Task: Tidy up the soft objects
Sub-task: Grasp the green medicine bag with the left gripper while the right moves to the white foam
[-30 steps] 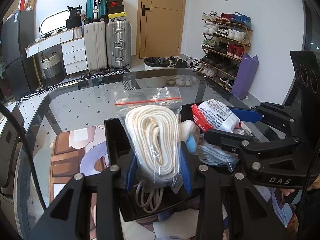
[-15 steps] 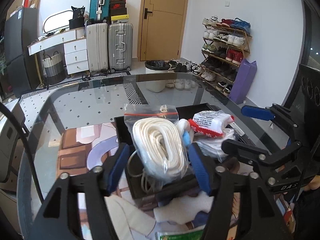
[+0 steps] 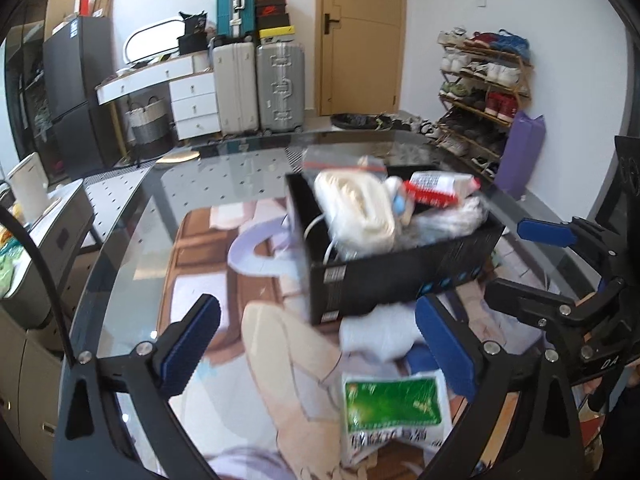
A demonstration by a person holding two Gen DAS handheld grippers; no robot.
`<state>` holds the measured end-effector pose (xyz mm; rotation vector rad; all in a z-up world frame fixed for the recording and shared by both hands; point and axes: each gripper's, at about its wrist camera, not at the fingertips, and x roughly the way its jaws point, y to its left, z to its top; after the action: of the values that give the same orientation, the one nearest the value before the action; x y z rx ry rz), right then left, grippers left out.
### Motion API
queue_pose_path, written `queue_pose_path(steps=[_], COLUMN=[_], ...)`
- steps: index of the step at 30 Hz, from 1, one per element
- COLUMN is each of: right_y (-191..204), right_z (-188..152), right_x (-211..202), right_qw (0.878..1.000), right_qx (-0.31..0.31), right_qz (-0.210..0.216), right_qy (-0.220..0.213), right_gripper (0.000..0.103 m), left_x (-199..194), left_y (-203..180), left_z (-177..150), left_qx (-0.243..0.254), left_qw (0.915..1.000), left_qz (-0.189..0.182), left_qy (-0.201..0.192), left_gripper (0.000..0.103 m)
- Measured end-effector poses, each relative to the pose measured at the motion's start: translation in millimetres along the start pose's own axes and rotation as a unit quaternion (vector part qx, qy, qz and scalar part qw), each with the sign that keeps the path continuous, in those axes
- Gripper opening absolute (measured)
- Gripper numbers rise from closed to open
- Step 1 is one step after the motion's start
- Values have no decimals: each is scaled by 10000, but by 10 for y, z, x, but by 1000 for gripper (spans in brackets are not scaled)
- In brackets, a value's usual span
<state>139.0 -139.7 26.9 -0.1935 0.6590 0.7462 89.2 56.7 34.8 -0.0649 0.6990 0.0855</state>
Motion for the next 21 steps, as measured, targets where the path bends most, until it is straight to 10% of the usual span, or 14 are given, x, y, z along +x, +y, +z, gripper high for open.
queue_pose_path(steps=[21], right_y=[14], right_z=[-150], right_x=[137], right_qw=[9995], right_qx=[155], right_qz=[-71], right_qy=[254], right_gripper=[102], left_x=[57], left_y=[33], left_z=[-235], left_qx=[79], left_qw=[9998], left_qz=[-18], left_qy=[208], left_gripper=[99])
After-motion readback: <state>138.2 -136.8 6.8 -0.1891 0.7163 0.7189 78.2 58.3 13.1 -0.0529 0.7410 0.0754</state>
